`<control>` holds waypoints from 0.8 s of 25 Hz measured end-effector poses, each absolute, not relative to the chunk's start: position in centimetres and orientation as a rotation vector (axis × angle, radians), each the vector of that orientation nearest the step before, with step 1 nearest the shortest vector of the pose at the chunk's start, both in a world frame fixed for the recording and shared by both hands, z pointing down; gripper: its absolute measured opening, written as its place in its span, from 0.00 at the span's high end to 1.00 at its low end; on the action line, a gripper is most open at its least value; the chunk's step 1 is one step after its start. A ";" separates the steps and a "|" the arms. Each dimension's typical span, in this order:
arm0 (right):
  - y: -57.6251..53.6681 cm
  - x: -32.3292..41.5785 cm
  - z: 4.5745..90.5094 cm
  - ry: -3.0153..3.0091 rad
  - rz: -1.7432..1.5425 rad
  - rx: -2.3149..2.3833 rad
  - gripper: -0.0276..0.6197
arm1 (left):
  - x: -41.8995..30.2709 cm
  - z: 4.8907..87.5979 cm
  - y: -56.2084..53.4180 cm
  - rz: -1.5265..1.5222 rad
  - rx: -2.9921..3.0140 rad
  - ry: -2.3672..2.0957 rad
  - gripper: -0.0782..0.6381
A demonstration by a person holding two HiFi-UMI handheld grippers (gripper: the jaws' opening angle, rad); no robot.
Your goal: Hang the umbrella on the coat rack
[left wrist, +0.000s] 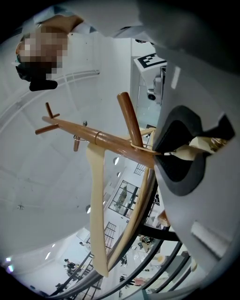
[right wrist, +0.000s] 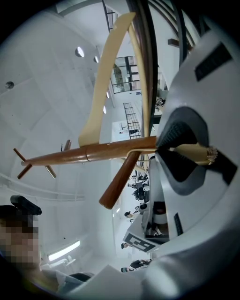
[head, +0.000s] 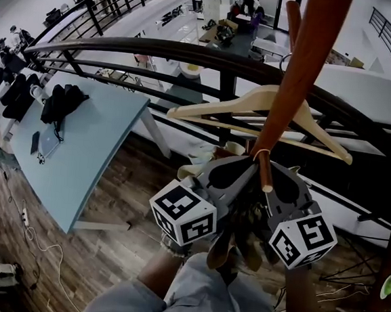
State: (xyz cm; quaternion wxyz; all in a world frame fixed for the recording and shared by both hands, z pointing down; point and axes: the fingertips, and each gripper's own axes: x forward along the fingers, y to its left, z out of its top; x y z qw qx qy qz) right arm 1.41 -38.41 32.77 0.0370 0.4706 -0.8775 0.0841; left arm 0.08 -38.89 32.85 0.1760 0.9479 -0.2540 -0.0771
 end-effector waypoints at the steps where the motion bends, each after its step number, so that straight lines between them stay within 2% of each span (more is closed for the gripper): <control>1: -38.4 1.4 32.8 -2.693 0.255 1.442 0.95 | 0.1 32.9 -38.9 -0.216 2.683 -0.725 0.88; 10: -38.0 1.7 32.4 -2.724 0.258 1.422 0.90 | -0.1 32.6 -38.4 -0.205 2.674 -0.803 0.87; 20: -36.6 2.6 30.8 -2.737 0.195 1.427 0.90 | -1.7 31.5 -37.6 -0.239 2.650 -0.916 0.87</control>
